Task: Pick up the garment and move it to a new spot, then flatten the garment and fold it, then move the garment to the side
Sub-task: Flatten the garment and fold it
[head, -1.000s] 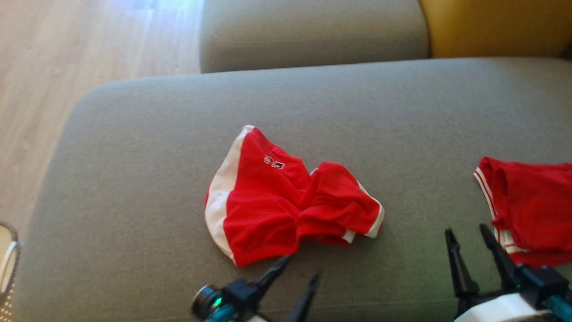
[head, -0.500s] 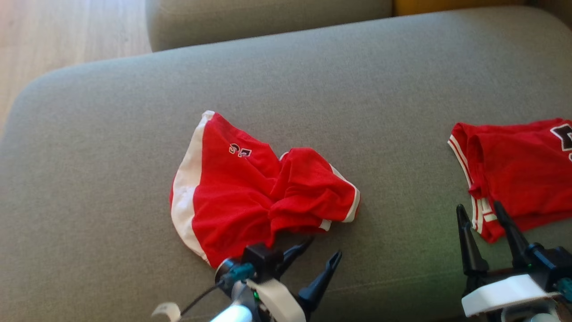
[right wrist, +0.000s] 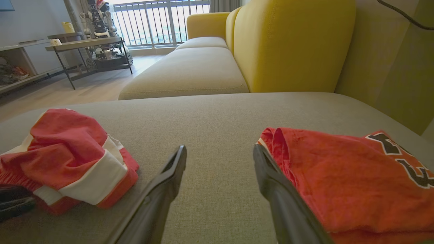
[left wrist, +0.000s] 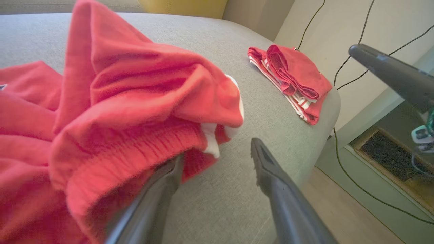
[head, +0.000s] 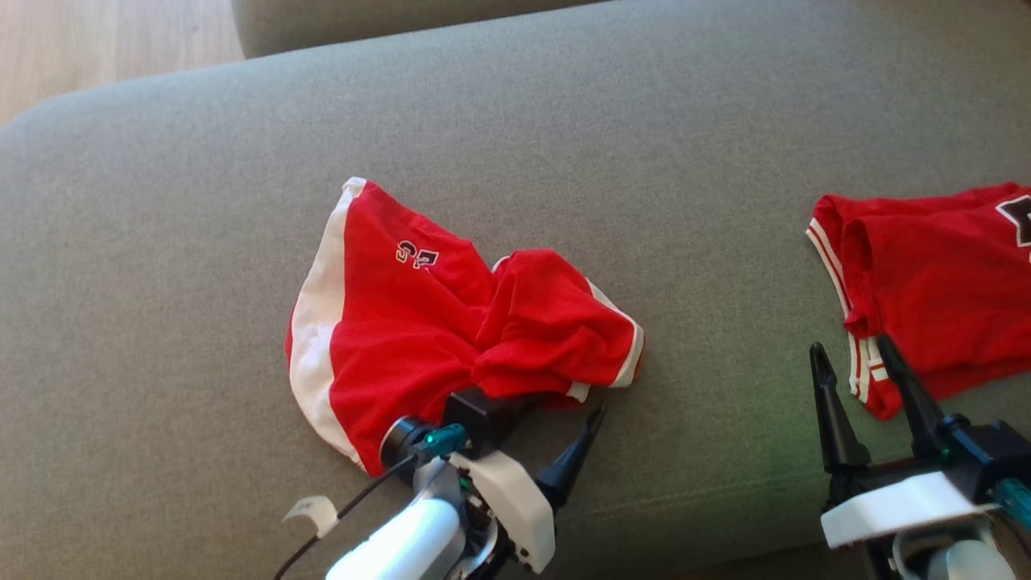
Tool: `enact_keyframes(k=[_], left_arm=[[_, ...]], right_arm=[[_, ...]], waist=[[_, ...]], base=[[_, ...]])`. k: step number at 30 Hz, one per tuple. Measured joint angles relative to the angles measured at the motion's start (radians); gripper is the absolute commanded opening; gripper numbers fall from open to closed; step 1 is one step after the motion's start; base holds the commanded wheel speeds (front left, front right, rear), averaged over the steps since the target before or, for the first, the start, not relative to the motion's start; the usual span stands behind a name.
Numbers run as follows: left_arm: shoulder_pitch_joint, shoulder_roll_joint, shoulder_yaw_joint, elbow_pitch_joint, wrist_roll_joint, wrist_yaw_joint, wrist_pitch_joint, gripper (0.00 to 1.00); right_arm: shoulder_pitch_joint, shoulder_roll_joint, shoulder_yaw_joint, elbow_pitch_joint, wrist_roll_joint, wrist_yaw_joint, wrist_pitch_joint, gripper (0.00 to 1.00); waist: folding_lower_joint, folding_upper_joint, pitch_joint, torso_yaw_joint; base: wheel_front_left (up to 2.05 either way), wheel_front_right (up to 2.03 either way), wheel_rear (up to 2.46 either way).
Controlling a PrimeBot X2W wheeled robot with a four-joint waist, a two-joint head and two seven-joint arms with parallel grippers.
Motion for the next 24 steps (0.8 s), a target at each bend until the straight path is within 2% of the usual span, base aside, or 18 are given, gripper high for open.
enact_keyframes(k=[9,10,13,18,24], left_arm=[[-0.052,0.000,-0.040,0.021,-0.010,0.023,0.000,1.00],[-0.057,0.000,-0.049,0.025,-0.010,0.023,0.000,0.92],[-0.065,0.000,-0.074,0.044,-0.009,0.021,0.000,0.00],[-0.078,0.000,-0.100,0.066,0.010,0.020,0.000,0.00],[-0.124,0.000,-0.114,0.085,0.017,-0.041,0.000,0.00]], right_arm=[[-0.024,0.000,0.004,-0.001,-0.005,0.000,0.000,1.00],[-0.024,0.000,0.003,-0.001,-0.005,0.000,0.000,1.00],[-0.025,0.000,0.003,-0.001,-0.005,0.000,0.000,1.00],[-0.026,0.000,0.004,-0.001,-0.006,0.000,0.000,1.00],[-0.025,0.000,0.002,-0.001,-0.003,0.000,0.000,1.00]], waist=[[0.0001,0.0000,0.031,0.000],[0.0001,0.0000,0.032,0.000],[0.0000,0.0000,0.027,-0.002],[0.0000,0.0000,0.015,-0.002],[0.0000,0.0000,-0.021,0.001]], base=[[0.00,0.00,0.00],[0.00,0.00,0.00],[0.00,0.00,0.00],[0.00,0.00,0.00],[0.00,0.00,0.00]])
